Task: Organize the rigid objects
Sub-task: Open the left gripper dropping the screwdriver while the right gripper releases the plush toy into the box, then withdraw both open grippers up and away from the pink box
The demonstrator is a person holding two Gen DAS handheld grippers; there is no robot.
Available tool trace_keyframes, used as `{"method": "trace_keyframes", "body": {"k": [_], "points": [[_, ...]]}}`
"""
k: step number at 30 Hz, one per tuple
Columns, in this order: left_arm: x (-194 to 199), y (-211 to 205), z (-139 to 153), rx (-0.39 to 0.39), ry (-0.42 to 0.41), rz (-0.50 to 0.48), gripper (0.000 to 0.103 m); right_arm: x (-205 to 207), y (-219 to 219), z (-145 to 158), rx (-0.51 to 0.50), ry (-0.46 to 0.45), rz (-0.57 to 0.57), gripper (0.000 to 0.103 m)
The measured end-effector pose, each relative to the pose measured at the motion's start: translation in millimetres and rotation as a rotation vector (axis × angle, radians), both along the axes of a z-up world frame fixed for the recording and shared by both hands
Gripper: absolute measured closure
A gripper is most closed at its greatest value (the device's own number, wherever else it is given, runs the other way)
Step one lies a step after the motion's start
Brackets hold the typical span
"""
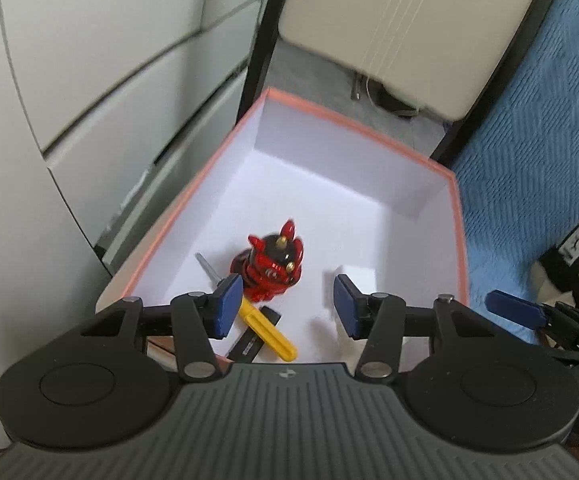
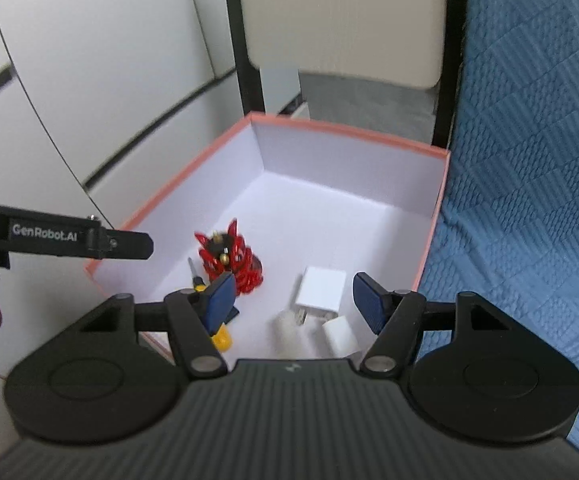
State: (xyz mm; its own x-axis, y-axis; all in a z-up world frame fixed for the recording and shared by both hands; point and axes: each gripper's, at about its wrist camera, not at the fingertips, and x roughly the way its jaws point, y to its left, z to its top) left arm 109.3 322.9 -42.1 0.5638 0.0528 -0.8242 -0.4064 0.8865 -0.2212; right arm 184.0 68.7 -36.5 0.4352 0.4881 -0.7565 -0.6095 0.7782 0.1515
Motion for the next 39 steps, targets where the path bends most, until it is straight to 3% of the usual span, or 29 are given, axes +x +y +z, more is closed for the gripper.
{"method": "trace_keyframes", "body": {"k": [10,16,28,39], "points": [[-33.2,-45.0,47.7,0.057,-0.088,0.04,0.046,-13.7,-47.3,47.4,0.089,-0.07,-0.018,0.035],[-54.1,-73.3,62.9,0.07,-0.133,0.045,0.041,-28.2,-71.9,61.6,0.108,-0.116,-0.021,0.035],[-99.0,-110.4,60.3,0.084,-0.155,0.07,0.037,-62.2,-116.8,60.2,0.109,-0.137,-0.008,0.035],[-130.7,-133.9,28.5,0.05,-0.142,0.105,0.032,-82.6,-130.9,38.4,0.094,-0.119,0.032,0.035]]}}
